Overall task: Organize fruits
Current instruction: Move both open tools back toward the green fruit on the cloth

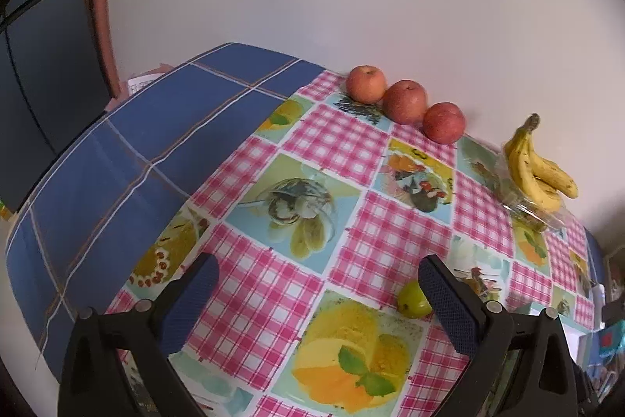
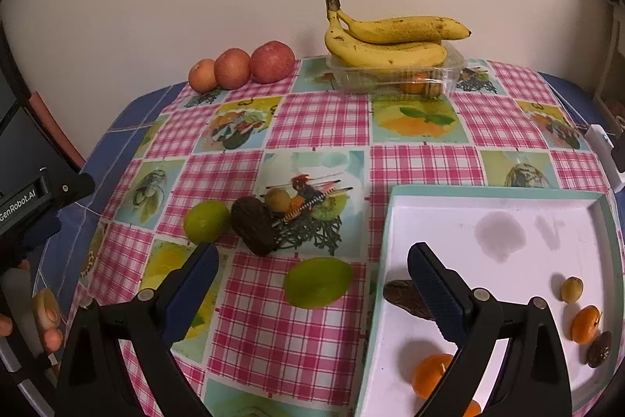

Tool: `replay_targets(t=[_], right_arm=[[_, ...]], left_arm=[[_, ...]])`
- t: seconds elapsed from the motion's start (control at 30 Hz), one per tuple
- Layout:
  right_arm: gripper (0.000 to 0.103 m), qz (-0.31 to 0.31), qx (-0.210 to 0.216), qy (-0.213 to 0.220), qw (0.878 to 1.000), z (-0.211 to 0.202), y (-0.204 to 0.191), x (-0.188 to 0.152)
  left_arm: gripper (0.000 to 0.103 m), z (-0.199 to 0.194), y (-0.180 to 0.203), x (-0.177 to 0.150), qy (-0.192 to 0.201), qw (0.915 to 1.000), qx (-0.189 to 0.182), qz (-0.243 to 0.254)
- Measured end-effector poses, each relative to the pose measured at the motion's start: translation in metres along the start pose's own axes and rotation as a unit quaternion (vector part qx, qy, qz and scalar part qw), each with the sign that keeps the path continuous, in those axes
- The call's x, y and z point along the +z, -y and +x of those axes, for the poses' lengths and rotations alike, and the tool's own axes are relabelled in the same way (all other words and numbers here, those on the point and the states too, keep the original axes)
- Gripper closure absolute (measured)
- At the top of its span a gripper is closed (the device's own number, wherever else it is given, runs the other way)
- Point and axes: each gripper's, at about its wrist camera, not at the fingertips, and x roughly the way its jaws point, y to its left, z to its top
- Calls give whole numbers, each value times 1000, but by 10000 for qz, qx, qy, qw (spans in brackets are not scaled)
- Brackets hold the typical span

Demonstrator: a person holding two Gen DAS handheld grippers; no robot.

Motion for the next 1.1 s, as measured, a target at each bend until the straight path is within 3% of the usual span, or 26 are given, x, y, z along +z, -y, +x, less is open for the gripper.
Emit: replay_targets(t=[0.13,0.43,0.47,0.53,0.67,0.73,1.1], right_arm=[[5,28,-24,37,10000,1,1,2],[7,21,-205,-46,9998,10,5,4],[8,13,-205,-52,9998,11,5,4],[22,-16,-192,-51,9998,12,4,6],[28,-94,-136,-133,9998,18,0,5],[38,-96,-115,-203,9997,22,0,3],[49,-152,-82,-646,9978,44,-1,-11]], left_arm=[[0,1,7,4,-116,9996,-236,126],[0,19,32,5,-205,9989,-300,310],[0,22,34,3,-234,9988,-311,287],[0,30,38,0,-351,9984,-373,255],[3,46,48,-7,-557,9969,-482,270],[10,53,52,-11,-648,9957,-588,289],[22,87,63,-36,-1189,9889,-877,177]])
